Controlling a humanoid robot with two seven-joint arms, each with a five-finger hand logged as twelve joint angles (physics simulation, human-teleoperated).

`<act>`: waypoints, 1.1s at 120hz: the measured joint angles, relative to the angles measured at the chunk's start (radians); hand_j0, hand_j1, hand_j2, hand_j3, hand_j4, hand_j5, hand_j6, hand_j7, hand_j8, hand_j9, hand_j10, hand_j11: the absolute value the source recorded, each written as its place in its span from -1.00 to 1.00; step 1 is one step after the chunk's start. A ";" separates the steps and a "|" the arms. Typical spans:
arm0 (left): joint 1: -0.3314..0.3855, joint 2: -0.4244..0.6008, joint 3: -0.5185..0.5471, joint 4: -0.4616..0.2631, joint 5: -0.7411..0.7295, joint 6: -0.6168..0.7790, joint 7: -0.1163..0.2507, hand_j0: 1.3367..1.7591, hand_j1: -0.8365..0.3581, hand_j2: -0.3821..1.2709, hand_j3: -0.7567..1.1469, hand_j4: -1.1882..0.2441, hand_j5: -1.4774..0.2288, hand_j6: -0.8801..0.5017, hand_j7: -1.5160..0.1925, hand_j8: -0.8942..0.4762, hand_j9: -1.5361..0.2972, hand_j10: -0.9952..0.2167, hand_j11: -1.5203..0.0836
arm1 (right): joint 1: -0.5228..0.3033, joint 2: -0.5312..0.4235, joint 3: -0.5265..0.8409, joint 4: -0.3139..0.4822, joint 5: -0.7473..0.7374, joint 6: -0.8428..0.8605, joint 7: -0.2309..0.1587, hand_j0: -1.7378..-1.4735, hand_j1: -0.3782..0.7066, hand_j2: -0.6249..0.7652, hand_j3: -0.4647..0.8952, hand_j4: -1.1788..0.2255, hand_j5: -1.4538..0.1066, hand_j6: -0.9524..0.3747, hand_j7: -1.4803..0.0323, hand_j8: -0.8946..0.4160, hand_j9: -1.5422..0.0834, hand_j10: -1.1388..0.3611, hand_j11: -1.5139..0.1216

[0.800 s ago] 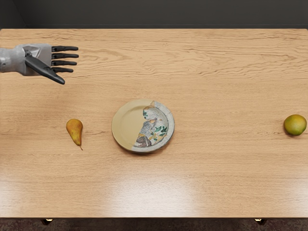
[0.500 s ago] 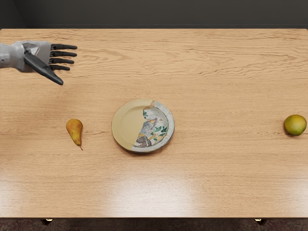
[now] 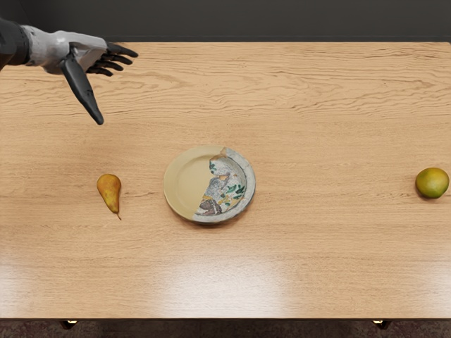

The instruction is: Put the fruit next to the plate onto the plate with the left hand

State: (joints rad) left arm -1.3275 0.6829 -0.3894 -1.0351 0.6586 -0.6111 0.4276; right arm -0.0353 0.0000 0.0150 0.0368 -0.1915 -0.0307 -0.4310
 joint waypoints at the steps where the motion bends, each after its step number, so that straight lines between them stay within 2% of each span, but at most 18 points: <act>1: 0.000 -0.002 0.000 -0.002 0.007 0.000 0.000 0.52 0.95 -0.53 -0.20 0.63 0.70 0.24 0.75 0.28 0.65 0.61 0.87 | 0.000 0.000 0.000 0.000 0.000 0.000 0.000 -0.40 -0.95 -0.10 -0.32 0.68 0.86 0.43 0.96 0.36 0.90 0.52 0.85; 22: 0.000 -0.046 0.004 -0.031 0.140 0.000 0.000 0.52 0.95 -0.53 -0.20 0.63 0.70 0.24 0.75 0.27 0.65 0.61 0.87 | 0.000 0.000 0.000 0.000 0.000 0.000 0.000 -0.40 -0.95 -0.10 -0.32 0.68 0.86 0.43 0.96 0.36 0.90 0.52 0.85; 48: 0.002 -0.036 0.013 -0.053 0.291 0.000 -0.001 0.52 0.95 -0.53 -0.20 0.63 0.70 0.24 0.75 0.27 0.65 0.61 0.87 | 0.000 0.000 0.000 0.000 0.000 0.000 0.000 -0.40 -0.95 -0.10 -0.32 0.68 0.86 0.43 0.96 0.36 0.90 0.52 0.85; 57: -0.003 -0.040 0.043 -0.074 0.311 0.000 -0.003 0.52 0.95 -0.53 -0.20 0.63 0.70 0.24 0.75 0.27 0.65 0.61 0.87 | 0.000 0.000 0.000 0.000 0.000 0.000 0.000 -0.40 -0.95 -0.10 -0.32 0.68 0.86 0.43 0.96 0.36 0.90 0.52 0.85; 67: -0.053 -0.039 0.108 -0.105 0.322 0.000 -0.011 0.52 0.95 -0.53 -0.20 0.63 0.70 0.24 0.75 0.27 0.65 0.61 0.87 | 0.000 0.000 0.000 0.000 0.000 0.000 0.000 -0.40 -0.95 -0.10 -0.32 0.68 0.86 0.43 0.96 0.36 0.90 0.52 0.85; 102: -0.145 -0.043 0.349 -0.169 0.351 0.000 -0.142 0.52 0.95 -0.53 -0.20 0.63 0.70 0.24 0.75 0.27 0.65 0.61 0.87 | 0.000 0.000 0.000 0.000 0.000 0.000 0.000 -0.40 -0.95 -0.10 -0.32 0.68 0.86 0.43 0.96 0.36 0.90 0.52 0.85; 132: -0.168 -0.043 0.455 -0.200 0.399 0.000 -0.239 0.52 0.95 -0.53 -0.20 0.63 0.70 0.24 0.75 0.27 0.65 0.61 0.87 | 0.000 0.000 0.000 0.000 0.000 0.000 0.000 -0.40 -0.95 -0.10 -0.32 0.68 0.86 0.43 0.96 0.36 0.90 0.52 0.85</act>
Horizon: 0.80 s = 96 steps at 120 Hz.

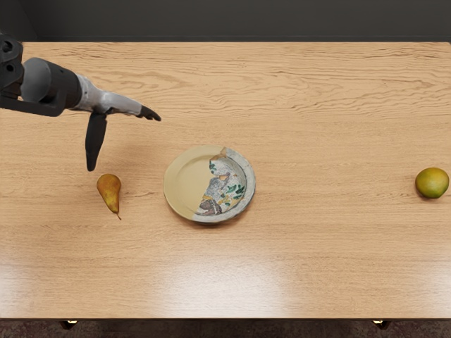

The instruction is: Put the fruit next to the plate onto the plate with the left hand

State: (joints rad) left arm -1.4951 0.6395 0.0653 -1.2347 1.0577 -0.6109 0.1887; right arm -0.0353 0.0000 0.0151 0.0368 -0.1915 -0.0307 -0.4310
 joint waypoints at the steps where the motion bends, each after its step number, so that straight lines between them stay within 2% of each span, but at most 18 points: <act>1: -0.002 -0.001 0.003 -0.001 0.002 0.000 -0.004 0.52 0.95 -0.53 -0.20 0.63 0.70 0.24 0.75 0.27 0.65 0.61 0.87 | 0.000 0.000 0.000 0.000 0.000 0.000 0.000 -0.40 -0.95 -0.10 -0.32 0.68 0.86 0.43 0.96 0.36 0.90 0.52 0.85; 33: -0.054 -0.002 0.135 -0.010 0.034 0.000 -0.131 0.52 0.95 -0.53 -0.20 0.63 0.70 0.24 0.75 0.27 0.65 0.61 0.87 | 0.000 0.000 -0.001 0.000 0.000 0.000 0.000 -0.40 -0.95 -0.10 -0.32 0.68 0.86 0.43 0.96 0.36 0.90 0.52 0.85; 46: -0.054 -0.011 0.170 -0.011 0.051 0.000 -0.159 0.52 0.95 -0.53 -0.20 0.63 0.70 0.24 0.75 0.27 0.65 0.61 0.87 | 0.000 0.000 0.000 0.000 0.000 0.000 0.000 -0.40 -0.95 -0.10 -0.32 0.68 0.86 0.43 0.96 0.36 0.90 0.52 0.85; 56: -0.053 -0.023 0.181 -0.011 0.057 0.000 -0.160 0.52 0.95 -0.53 -0.20 0.63 0.70 0.24 0.75 0.27 0.65 0.61 0.86 | 0.000 0.000 -0.001 0.000 0.000 0.000 0.000 -0.40 -0.95 -0.10 -0.32 0.68 0.86 0.43 0.96 0.36 0.90 0.52 0.85; 73: -0.045 -0.038 0.204 -0.022 0.067 0.000 -0.115 0.52 0.94 -0.53 -0.20 0.62 0.70 0.24 0.74 0.27 0.64 0.60 0.86 | 0.000 0.000 0.000 0.000 0.000 0.000 0.000 -0.40 -0.95 -0.10 -0.32 0.68 0.86 0.43 0.96 0.36 0.90 0.52 0.85; 96: -0.045 -0.034 0.232 -0.047 0.091 0.008 -0.098 0.52 0.92 -0.53 -0.20 0.61 0.68 0.22 0.73 0.25 0.63 0.59 0.84 | 0.000 0.000 0.000 0.000 0.000 0.000 0.000 -0.40 -0.95 -0.10 -0.32 0.68 0.86 0.43 0.96 0.36 0.90 0.52 0.85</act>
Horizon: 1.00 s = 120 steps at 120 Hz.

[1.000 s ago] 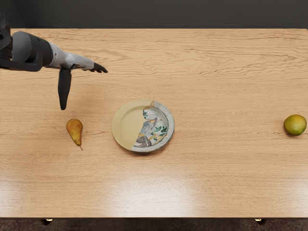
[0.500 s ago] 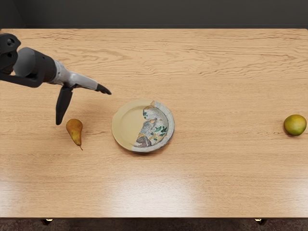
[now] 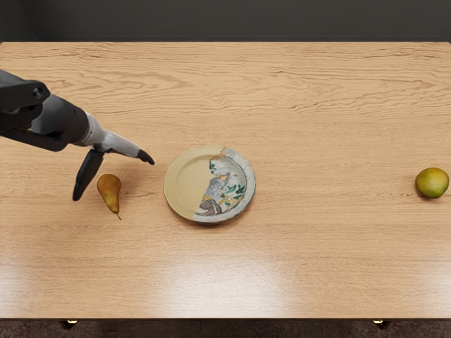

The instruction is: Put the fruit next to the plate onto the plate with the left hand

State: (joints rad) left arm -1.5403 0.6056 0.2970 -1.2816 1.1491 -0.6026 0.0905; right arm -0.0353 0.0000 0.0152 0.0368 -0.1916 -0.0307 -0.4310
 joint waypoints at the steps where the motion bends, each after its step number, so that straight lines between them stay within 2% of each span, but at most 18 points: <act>1: -0.001 0.001 0.000 -0.001 0.000 0.002 0.000 0.52 0.92 -0.53 -0.20 0.61 0.68 0.22 0.72 0.25 0.63 0.59 0.84 | 0.000 0.000 0.000 0.000 0.000 0.000 0.000 -0.40 -0.95 -0.10 -0.32 0.68 0.86 0.43 0.96 0.36 0.90 0.52 0.85; 53: 0.002 0.033 0.015 -0.044 0.006 0.132 0.003 0.52 0.84 -0.52 -0.20 0.56 0.62 0.17 0.67 0.20 0.57 0.52 0.78 | 0.000 0.000 0.000 0.000 0.000 0.000 0.000 -0.40 -0.95 -0.10 -0.32 0.68 0.86 0.43 0.96 0.36 0.90 0.52 0.85; 83: 0.032 0.052 0.024 -0.058 0.006 0.176 0.005 0.52 0.77 -0.51 -0.20 0.51 0.57 0.11 0.61 0.14 0.52 0.46 0.72 | 0.000 0.000 -0.001 0.000 0.000 0.000 0.000 -0.40 -0.95 -0.10 -0.32 0.68 0.86 0.43 0.96 0.36 0.90 0.52 0.85; 120: 0.062 0.051 0.047 -0.064 0.033 0.280 0.031 0.52 0.72 -0.50 -0.20 0.47 0.53 0.08 0.57 0.11 0.49 0.42 0.68 | 0.000 0.000 0.000 0.000 0.000 0.000 0.000 -0.40 -0.95 -0.10 -0.32 0.68 0.86 0.43 0.96 0.36 0.90 0.52 0.85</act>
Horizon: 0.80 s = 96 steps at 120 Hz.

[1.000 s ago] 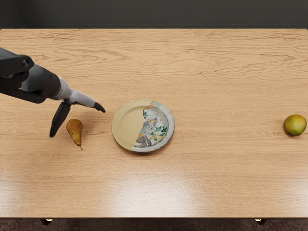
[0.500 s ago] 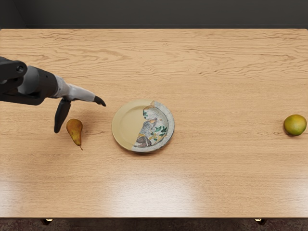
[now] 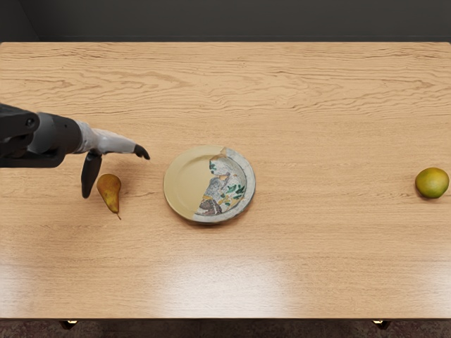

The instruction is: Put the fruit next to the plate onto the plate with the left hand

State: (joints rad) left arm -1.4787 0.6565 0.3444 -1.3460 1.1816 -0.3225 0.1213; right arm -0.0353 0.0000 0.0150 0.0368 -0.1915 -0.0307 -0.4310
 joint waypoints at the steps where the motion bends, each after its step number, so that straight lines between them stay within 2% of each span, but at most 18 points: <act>1: 0.000 0.000 0.001 0.000 0.000 0.003 0.000 0.52 0.72 -0.50 -0.20 0.47 0.53 0.08 0.57 0.11 0.49 0.42 0.68 | 0.000 0.000 0.000 0.000 0.000 0.000 0.000 -0.40 -0.95 -0.10 -0.32 0.68 0.86 0.43 0.96 0.36 0.90 0.52 0.85; 47: 0.006 0.015 0.050 -0.042 0.034 0.089 0.006 0.52 0.65 -0.50 -0.20 0.42 0.47 0.02 0.52 0.05 0.44 0.36 0.62 | 0.000 0.000 0.000 0.000 0.000 0.000 0.000 -0.40 -0.95 -0.10 -0.32 0.68 0.86 0.43 0.96 0.36 0.90 0.52 0.85; 96: 0.008 0.048 0.056 -0.107 0.045 0.112 0.005 0.52 0.62 -0.49 -0.20 0.40 0.45 0.00 0.50 0.03 0.42 0.34 0.60 | 0.000 0.000 0.000 0.000 0.000 0.000 0.000 -0.40 -0.95 -0.10 -0.32 0.68 0.86 0.43 0.96 0.36 0.90 0.52 0.85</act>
State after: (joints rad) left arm -1.4711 0.7041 0.4003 -1.4531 1.2271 -0.2103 0.1259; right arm -0.0353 0.0000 0.0150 0.0368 -0.1915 -0.0307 -0.4310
